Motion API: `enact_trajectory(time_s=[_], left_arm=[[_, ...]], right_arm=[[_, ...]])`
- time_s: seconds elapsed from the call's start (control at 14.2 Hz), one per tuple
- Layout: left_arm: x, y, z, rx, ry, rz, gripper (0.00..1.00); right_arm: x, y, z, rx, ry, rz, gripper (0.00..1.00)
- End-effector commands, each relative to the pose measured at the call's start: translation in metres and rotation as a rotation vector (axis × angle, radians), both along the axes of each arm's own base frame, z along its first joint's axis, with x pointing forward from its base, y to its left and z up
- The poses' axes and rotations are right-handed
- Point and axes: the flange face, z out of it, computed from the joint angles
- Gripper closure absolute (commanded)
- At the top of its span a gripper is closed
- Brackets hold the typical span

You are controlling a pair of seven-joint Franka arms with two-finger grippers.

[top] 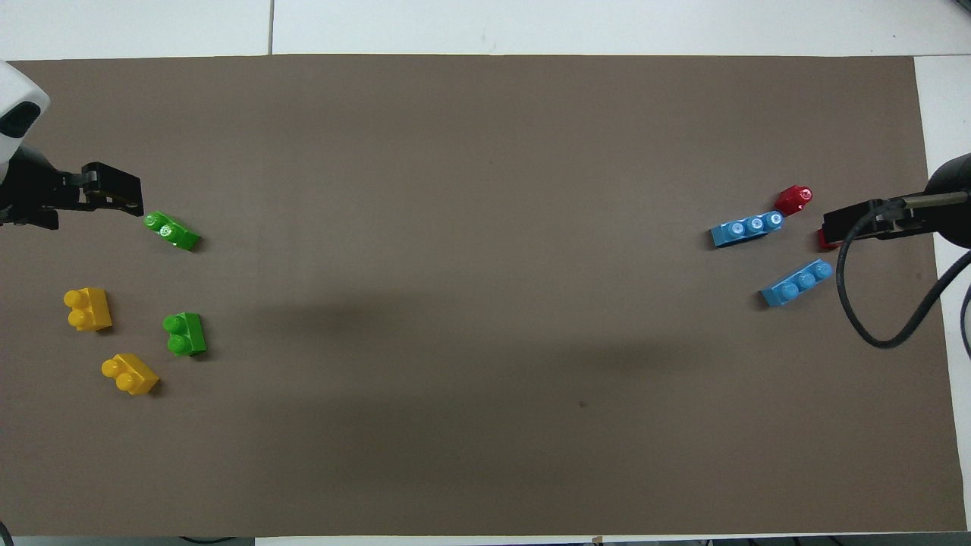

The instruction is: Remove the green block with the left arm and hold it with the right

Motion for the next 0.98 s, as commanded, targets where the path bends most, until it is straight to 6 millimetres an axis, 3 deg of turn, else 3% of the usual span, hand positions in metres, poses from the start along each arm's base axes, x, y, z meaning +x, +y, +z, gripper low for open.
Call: enact_trajectory(time_s=[0.0,0.91], left_arm=[[-0.037,0.006,-0.001,-0.027,0.004,0.014,0.00],[-0.036,-0.003,0.001,-0.066,-0.017,-0.012,0.00]], right_arm=[[-0.002,-0.004,0.001,0.004,0.030,0.010,0.03],[-0.005,0.000,0.000,0.050,0.041,-0.054,0.00]])
